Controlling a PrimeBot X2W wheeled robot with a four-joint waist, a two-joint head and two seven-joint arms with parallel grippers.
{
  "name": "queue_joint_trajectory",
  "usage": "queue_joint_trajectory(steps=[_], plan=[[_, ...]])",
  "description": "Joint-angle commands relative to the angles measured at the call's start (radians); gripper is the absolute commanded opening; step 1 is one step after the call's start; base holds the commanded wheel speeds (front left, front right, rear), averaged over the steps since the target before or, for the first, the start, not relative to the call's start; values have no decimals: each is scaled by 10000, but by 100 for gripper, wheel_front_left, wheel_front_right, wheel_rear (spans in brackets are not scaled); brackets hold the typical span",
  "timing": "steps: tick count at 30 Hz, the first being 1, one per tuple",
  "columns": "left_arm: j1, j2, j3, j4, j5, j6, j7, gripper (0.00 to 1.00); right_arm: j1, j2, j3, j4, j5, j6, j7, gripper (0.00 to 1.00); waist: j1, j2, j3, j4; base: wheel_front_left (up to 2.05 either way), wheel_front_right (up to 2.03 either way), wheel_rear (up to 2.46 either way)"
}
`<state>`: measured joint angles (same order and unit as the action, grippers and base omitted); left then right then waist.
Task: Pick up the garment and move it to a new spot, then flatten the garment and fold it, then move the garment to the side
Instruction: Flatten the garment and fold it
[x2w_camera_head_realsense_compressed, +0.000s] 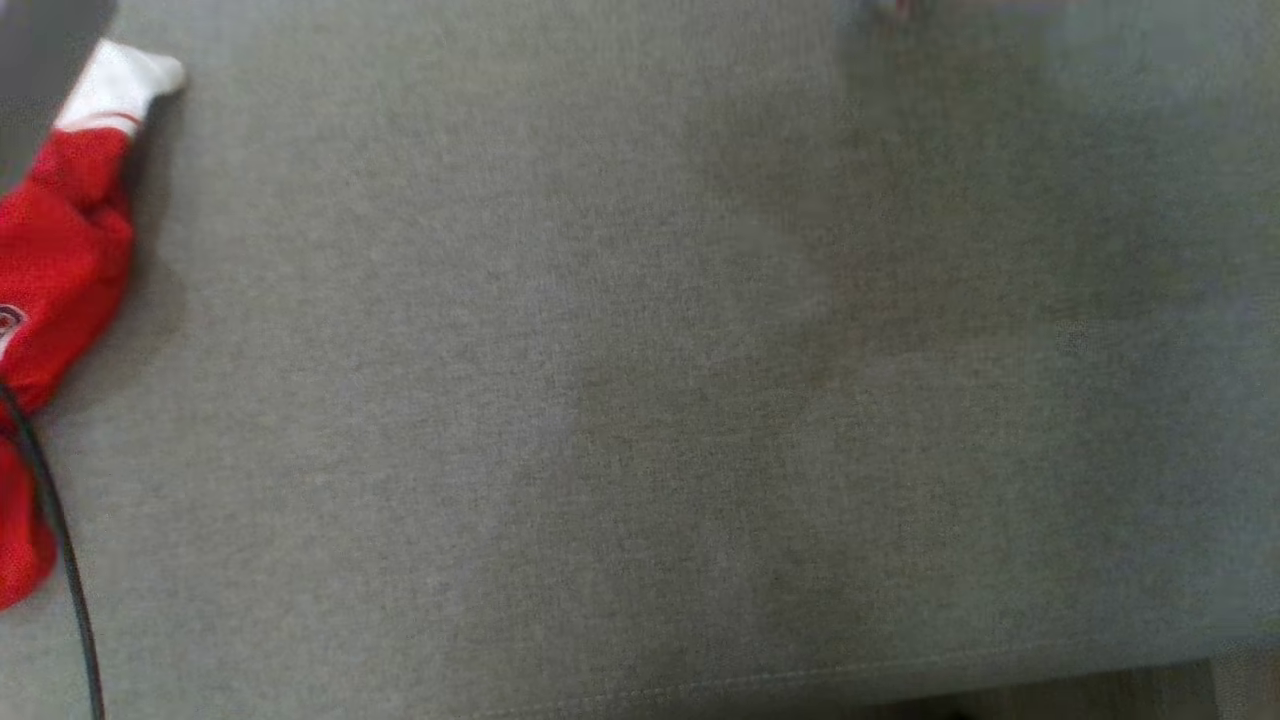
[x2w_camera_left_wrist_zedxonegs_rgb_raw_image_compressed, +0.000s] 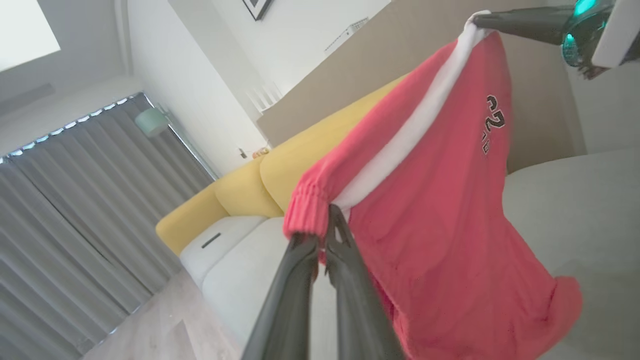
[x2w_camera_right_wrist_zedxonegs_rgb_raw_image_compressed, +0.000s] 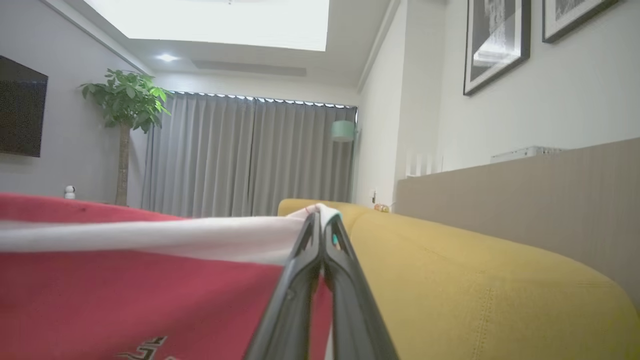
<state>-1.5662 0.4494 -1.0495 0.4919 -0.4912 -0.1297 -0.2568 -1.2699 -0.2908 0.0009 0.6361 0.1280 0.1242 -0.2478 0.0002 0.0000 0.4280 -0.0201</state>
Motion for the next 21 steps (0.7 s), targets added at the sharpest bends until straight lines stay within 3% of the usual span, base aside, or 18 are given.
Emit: queue_joint_trajectory(steps=[1,7,13,18,21], plan=[[-568,151,637,-200,342,152,-38,0,-260,-26,120,-290,-54,65,-70,0,-2,0,485,-122,0,0,0],[408,-70,1367,-1049,1927,552,-46,0,556,-283,-67,-1227,193,65,-133,0,-2,0,569,-176,0,0,0],[3904,44,1093,-2316,2788,1028,-47,0,4412,-37,-552,-2431,397,65,-108,0,-2,0,-311,-146,0,0,0],[6922,-476,691,-2930,2968,1440,-48,0,8022,511,-1509,-3770,270,65,675,0,-2,0,-1234,-54,0,0,0],[7950,-632,432,-2984,3104,1506,-48,0,9245,854,-1799,-4404,275,65,974,0,-2,0,-1570,-141,0,0,0]])
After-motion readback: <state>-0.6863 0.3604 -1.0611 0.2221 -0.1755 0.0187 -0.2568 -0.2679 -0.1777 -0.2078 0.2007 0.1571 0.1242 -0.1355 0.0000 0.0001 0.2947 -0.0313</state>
